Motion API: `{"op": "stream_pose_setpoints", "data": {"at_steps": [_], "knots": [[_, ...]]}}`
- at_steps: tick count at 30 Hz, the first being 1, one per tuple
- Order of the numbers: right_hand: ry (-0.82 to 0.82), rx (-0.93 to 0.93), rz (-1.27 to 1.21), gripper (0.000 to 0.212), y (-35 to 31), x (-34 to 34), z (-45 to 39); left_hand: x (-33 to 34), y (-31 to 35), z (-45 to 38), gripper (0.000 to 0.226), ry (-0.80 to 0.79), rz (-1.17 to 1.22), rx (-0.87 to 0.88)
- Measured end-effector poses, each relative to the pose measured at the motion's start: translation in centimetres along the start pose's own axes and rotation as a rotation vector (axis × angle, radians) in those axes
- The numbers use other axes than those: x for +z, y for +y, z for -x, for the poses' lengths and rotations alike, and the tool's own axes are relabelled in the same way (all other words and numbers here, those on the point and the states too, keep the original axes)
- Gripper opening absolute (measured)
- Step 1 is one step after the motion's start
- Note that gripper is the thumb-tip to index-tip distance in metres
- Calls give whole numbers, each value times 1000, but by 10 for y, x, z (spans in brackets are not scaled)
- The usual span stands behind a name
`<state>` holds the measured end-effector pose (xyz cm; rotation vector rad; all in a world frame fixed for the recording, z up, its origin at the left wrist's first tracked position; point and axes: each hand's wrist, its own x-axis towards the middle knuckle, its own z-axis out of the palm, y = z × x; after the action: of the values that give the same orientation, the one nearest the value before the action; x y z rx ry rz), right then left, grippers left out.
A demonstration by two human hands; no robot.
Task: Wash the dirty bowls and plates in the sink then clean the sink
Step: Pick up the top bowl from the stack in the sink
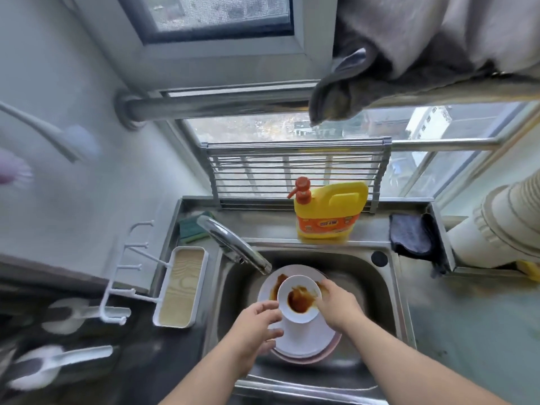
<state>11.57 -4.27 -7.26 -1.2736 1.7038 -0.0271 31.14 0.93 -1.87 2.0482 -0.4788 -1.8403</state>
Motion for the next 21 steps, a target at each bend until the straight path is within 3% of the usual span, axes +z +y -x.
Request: {"op": "stream_pose_setpoints", "data": {"at_steps": [6, 11, 17, 21], "knots": [[99, 20, 60, 33, 1, 16, -7, -7, 9, -20, 22, -26, -82, 60], [100, 84, 113, 39, -4, 25, -15, -6, 13, -24, 28, -72, -167, 75], [87, 34, -108, 34, -13, 10, 7, -1, 25, -20, 27, -197, -104, 24], [-48, 22, -264, 34, -6, -2, 21, 3, 27, -15, 23, -234, 2, 35]]}}
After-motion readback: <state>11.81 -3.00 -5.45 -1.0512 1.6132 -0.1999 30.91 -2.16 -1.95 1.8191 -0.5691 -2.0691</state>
